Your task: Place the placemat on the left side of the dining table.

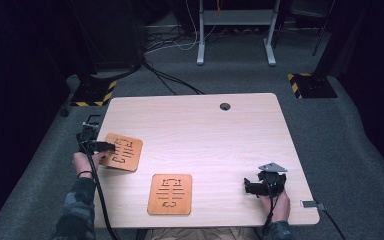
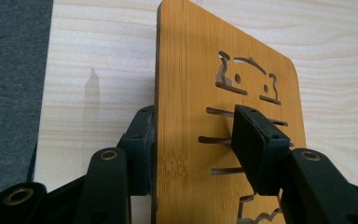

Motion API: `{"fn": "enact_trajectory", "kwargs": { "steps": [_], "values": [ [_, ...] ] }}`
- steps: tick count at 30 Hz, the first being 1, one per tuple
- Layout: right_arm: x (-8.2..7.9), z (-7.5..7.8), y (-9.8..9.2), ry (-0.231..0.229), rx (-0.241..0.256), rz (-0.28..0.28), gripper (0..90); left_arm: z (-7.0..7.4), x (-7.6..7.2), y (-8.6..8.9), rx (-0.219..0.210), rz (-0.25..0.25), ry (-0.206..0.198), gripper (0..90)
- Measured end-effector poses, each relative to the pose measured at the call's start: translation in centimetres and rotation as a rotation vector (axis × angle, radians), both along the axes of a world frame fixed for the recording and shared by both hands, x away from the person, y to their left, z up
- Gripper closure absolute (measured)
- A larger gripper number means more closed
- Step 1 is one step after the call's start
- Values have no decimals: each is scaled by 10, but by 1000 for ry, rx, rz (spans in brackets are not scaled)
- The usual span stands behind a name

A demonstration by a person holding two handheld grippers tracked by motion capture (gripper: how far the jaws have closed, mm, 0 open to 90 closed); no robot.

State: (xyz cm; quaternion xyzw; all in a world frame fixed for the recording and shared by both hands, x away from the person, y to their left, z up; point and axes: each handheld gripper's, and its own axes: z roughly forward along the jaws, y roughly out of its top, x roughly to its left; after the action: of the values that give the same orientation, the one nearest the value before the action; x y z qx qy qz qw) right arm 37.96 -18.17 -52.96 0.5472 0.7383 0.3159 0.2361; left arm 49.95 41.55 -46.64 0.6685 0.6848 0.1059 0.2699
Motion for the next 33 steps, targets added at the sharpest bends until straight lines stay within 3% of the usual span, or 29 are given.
{"fn": "enact_trajectory", "kwargs": {
  "steps": [13, 33],
  "values": [
    [0, 0, 0, 1, 1, -1, 32, -4, 1, 3, -4, 0, 6, 507],
    [0, 0, 0, 0, 1, -2, 32, -13, 4, 9, -44, 8, 31, 492]
  ]
}}
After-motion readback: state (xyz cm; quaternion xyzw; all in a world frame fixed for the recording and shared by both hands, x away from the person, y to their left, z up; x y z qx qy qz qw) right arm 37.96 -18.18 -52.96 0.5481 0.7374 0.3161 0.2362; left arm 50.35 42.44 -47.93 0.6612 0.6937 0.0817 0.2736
